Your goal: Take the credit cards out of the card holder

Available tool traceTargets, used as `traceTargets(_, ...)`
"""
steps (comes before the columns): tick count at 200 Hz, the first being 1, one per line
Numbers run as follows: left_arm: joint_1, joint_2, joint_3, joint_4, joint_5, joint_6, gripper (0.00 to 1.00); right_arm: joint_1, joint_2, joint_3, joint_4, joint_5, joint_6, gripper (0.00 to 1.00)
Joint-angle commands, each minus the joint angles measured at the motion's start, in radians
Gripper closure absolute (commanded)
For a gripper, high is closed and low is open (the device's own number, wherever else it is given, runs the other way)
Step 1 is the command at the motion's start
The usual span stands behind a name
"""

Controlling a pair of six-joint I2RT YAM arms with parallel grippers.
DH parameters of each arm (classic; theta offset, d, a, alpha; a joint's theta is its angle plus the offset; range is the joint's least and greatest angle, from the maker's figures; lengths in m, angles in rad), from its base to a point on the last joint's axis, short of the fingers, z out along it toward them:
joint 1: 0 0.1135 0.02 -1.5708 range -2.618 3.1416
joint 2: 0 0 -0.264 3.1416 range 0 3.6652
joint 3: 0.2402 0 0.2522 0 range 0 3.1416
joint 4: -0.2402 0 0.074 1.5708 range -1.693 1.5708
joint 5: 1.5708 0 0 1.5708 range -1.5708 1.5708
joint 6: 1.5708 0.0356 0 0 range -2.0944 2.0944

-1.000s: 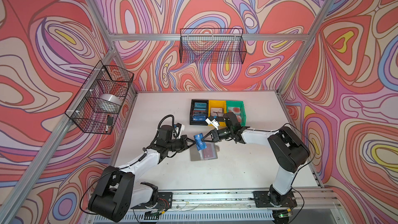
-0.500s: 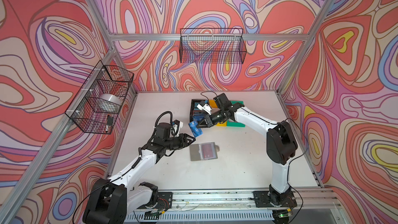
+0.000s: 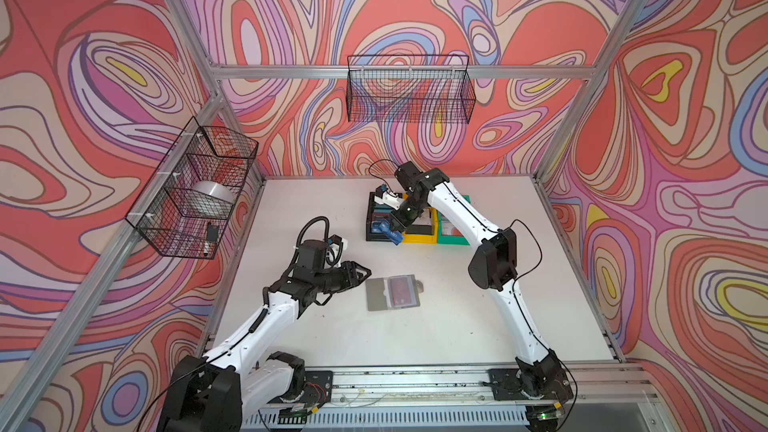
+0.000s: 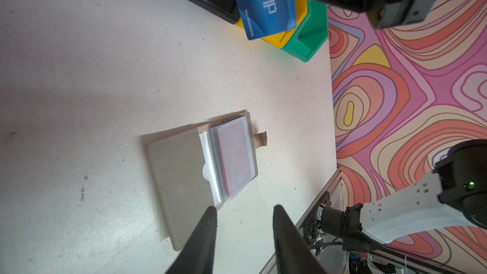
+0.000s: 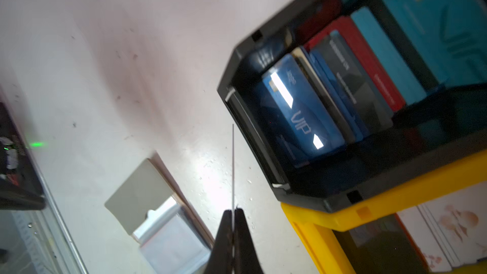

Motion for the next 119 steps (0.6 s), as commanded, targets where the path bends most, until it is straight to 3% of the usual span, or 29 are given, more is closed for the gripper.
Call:
traceTargets(1,0.007,-0.043,-0.008,-0.044,-0.046,-0.009,0.61,-0.004,-0.075,-0.098,0.084,0.124,-0.071,1.0)
traceTargets(74,0.006,-0.091,-0.009,-0.096,-0.08,-0.015,0.61,-0.004,-0.114,-0.135,0.205,0.082,-0.121,1.0)
traceTargets(119,0.006,-0.057,-0.004,-0.07,-0.087,-0.018,0.6,-0.003,-0.141,-0.181,0.267,0.073,-0.242,1.0)
